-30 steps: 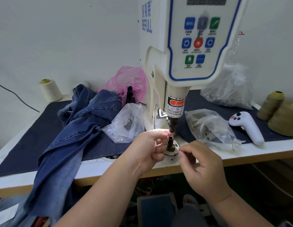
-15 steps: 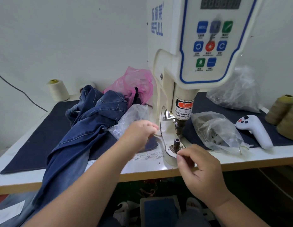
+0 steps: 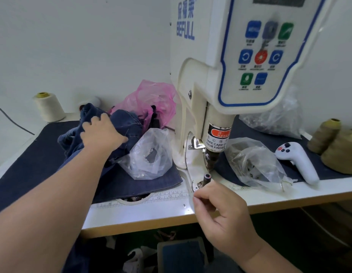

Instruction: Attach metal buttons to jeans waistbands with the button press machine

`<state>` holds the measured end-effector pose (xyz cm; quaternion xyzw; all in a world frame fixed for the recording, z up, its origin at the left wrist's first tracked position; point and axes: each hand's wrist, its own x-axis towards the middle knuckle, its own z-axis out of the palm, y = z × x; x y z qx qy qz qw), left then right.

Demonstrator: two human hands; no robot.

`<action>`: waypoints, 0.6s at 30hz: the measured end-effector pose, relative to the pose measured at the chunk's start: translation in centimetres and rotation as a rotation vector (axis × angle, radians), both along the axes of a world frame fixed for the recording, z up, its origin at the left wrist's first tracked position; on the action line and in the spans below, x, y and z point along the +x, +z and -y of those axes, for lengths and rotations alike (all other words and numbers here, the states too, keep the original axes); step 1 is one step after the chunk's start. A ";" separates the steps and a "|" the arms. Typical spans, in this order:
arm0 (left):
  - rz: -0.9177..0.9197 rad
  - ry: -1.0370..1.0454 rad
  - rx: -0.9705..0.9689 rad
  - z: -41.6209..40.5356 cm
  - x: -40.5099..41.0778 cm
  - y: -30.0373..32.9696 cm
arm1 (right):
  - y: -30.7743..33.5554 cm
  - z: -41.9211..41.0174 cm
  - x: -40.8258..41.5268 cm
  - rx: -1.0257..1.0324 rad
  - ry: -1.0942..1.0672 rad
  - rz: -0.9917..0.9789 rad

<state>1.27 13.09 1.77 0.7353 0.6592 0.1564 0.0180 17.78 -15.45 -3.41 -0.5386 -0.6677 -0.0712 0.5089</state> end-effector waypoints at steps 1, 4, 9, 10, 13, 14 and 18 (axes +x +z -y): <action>0.010 0.016 -0.016 -0.6 -0.2 -0.3 | 0.0 -0.1 0.0 -0.004 0.004 0.003; 0.138 -0.015 -0.106 -1.7 -1.0 -1.3 | -0.3 -0.1 -0.1 -0.010 0.005 -0.008; 0.405 -0.036 0.020 -0.5 -1.7 -3.2 | -0.9 -0.4 -0.8 -0.004 0.008 -0.015; 0.472 -0.010 0.072 0.1 -1.8 -3.1 | -1.0 -0.3 -0.9 -0.002 0.015 -0.009; 0.704 0.034 0.235 1.9 -2.5 -1.2 | -0.9 -0.3 -1.1 -0.011 0.031 -0.014; 0.768 0.027 0.287 2.7 -2.7 -0.2 | -0.8 -0.4 -1.1 -0.016 0.033 -0.021; 0.884 -0.160 0.474 8.9 -2.8 2.9 | 0.3 -0.7 -2.2 -0.113 0.098 -0.145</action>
